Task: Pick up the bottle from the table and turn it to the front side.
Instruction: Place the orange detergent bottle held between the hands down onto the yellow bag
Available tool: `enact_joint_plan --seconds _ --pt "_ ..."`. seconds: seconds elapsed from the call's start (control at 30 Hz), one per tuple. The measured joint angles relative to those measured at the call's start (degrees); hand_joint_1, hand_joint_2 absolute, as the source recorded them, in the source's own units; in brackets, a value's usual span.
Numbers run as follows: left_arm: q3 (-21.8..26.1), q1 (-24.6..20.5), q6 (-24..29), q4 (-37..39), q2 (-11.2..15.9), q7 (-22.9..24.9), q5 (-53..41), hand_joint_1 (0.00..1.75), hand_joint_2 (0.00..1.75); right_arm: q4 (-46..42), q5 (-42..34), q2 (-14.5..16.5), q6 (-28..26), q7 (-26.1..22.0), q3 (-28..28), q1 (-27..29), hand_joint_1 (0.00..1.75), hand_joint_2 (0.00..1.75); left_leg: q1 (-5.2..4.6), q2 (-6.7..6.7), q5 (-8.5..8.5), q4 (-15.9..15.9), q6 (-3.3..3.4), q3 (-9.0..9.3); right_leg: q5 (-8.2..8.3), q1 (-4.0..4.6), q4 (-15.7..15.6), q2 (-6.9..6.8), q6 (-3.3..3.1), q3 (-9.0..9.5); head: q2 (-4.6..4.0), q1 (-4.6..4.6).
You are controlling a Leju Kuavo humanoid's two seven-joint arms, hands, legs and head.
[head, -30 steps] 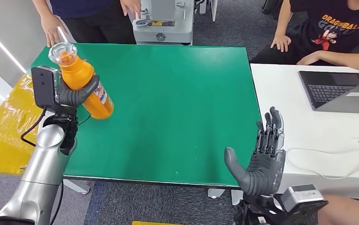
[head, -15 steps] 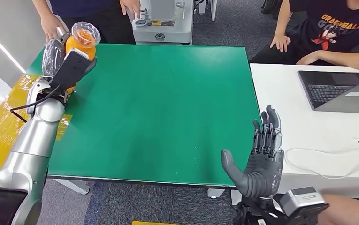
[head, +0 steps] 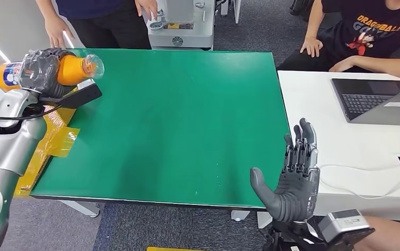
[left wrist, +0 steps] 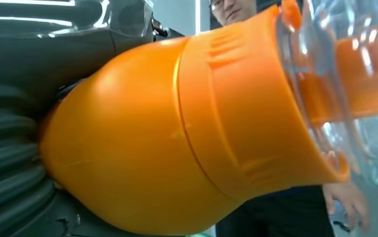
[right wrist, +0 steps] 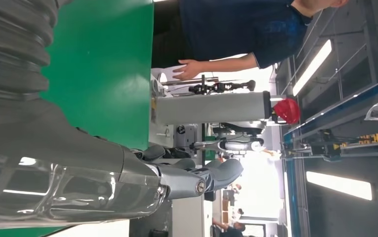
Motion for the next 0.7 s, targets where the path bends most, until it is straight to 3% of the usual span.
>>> enact_joint_plan --seconds 0.27,0.7 --pt "-0.7 3.4 1.0 2.6 4.1 -3.2 -2.2 1.75 1.75 0.0 -0.1 0.0 1.1 0.1 0.0 0.3 0.0 1.75 0.0 -0.01 -0.01 0.0 -0.01 0.0 -0.02 0.0 0.0 -0.02 -0.02 -0.01 0.0 -0.01" --pt "-2.4 5.2 -0.6 7.9 3.9 -5.5 -6.5 1.75 1.75 0.0 1.1 0.1 1.1 1.6 0.0 0.3 0.0 1.75 0.0 -0.05 0.0 0.0 -0.01 0.01 -0.01 0.0 0.0 -0.05 -0.02 -0.01 0.0 0.0"
